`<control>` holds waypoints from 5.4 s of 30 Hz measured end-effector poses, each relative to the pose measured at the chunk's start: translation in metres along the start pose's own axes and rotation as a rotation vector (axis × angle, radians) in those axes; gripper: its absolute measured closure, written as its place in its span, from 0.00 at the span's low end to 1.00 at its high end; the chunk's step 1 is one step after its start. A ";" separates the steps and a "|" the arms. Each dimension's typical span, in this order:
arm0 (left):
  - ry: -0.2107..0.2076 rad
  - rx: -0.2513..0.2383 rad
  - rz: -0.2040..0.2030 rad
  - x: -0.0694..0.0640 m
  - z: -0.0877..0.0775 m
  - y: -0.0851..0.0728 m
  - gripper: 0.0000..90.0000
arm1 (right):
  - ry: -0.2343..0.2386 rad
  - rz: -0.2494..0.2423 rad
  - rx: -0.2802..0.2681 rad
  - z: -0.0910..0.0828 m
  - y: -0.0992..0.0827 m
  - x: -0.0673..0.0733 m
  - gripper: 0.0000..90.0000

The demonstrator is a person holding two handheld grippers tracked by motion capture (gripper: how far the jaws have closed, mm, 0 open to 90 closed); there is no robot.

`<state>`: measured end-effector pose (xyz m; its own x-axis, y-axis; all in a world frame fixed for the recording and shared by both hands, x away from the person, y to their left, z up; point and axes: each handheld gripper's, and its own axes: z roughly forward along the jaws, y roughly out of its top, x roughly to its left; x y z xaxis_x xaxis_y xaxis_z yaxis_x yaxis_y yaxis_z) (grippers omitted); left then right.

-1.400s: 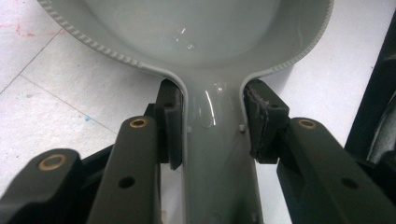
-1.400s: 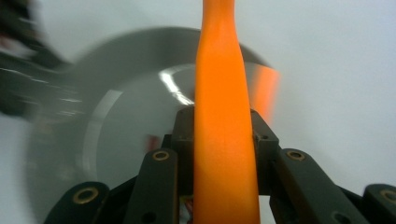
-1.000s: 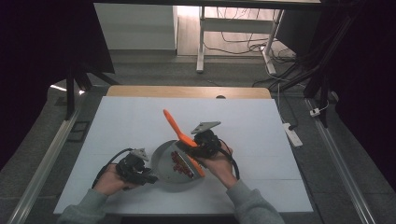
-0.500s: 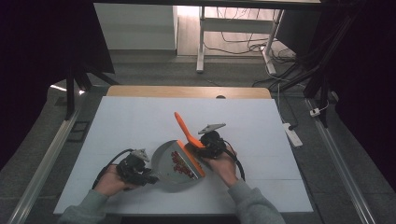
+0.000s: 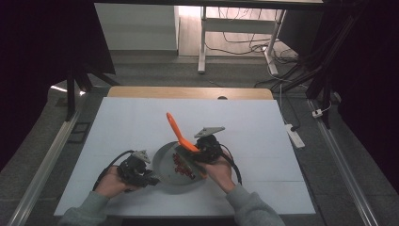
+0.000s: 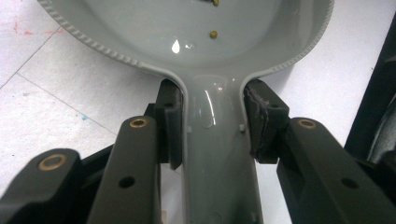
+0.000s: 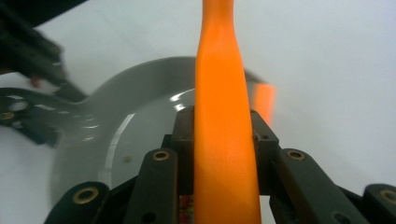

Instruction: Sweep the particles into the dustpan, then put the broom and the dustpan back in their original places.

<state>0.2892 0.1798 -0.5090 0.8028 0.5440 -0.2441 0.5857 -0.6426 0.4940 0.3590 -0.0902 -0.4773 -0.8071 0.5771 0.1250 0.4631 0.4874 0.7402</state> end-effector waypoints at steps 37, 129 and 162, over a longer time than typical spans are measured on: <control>-0.001 -0.029 -0.003 0.004 0.002 -0.004 0.69 | -0.035 0.060 -0.065 -0.026 -0.007 -0.032 0.78; 0.435 -0.363 -0.720 0.005 -0.019 -0.065 0.69 | 0.045 0.319 0.019 -0.118 -0.113 -0.098 0.78; 0.481 -0.419 -0.542 -0.011 -0.041 -0.064 0.30 | -0.213 0.285 0.081 -0.121 -0.116 -0.127 0.50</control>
<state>0.2384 0.2372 -0.5036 0.2309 0.9519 -0.2012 0.7107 -0.0237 0.7031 0.3634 -0.2987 -0.4991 -0.5513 0.8163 0.1722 0.6927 0.3329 0.6398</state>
